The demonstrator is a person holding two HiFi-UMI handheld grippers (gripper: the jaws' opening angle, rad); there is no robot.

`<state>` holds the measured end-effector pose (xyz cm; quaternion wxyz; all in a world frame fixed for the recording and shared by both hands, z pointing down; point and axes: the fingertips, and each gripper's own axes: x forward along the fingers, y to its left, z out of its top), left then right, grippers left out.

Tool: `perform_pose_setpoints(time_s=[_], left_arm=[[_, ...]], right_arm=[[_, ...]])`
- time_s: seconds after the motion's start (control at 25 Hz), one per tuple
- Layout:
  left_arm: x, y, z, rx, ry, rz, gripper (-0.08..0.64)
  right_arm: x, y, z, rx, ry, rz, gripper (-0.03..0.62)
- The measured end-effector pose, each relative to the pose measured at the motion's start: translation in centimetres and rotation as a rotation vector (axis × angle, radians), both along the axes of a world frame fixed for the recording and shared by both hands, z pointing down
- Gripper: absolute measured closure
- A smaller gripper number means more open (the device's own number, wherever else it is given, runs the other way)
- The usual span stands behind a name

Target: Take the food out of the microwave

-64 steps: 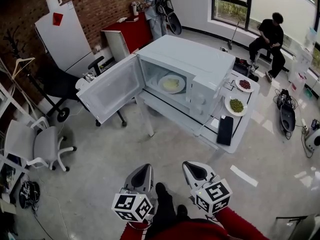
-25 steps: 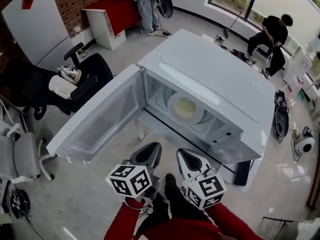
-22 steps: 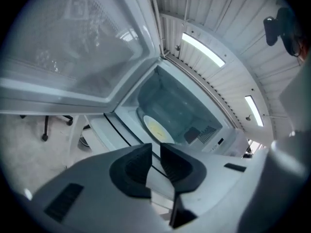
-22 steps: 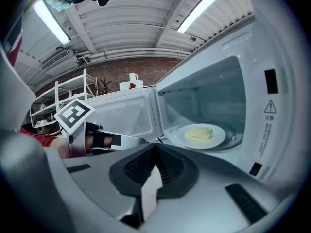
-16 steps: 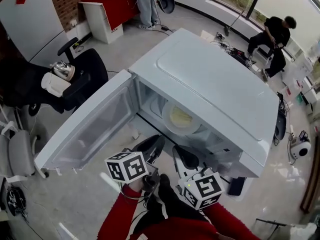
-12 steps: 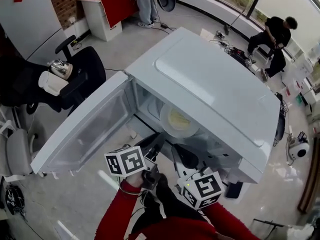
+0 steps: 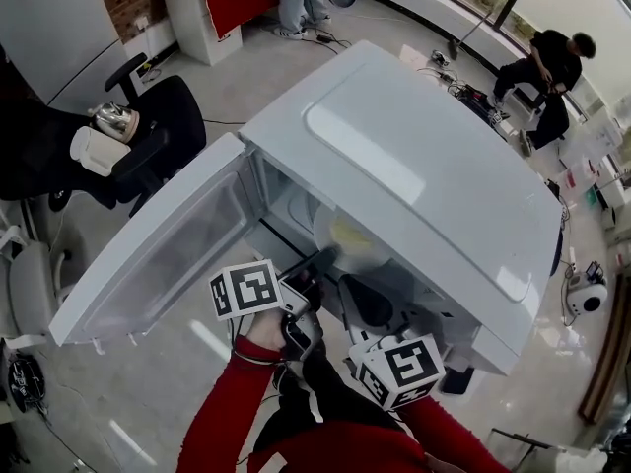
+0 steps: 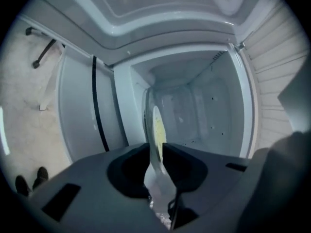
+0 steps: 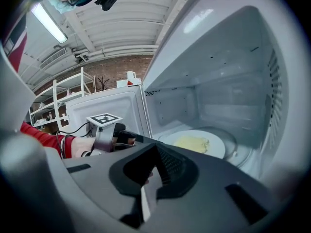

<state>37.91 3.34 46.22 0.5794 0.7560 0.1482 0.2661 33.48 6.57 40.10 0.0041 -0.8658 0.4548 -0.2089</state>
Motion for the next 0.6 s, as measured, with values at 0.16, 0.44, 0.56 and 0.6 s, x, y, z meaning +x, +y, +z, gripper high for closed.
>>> perform_pose_setpoints(time_s=[0.16, 0.44, 0.56, 0.6], left_arm=[[0.25, 0.32, 0.36, -0.043, -0.046, -0.006, 0.483], [0.01, 0.49, 0.65, -0.133, -0.089, -0.036, 0.512], [-0.12, 0.61, 0.77, -0.152, -0.1, -0.055, 0.52], [-0.15, 0.6, 0.81, -0.155, -0.103, -0.063, 0.52]], right_arm=[[0.05, 0.16, 0.02, 0.002, -0.002, -0.003, 0.581], [0.16, 0.48, 0.11, 0.004, -0.007, 0.003, 0.581], [0.29, 0.51, -0.06, 0.004, 0.001, -0.002, 0.581], [0.33, 0.51, -0.12, 0.004, 0.005, -0.005, 0.581]])
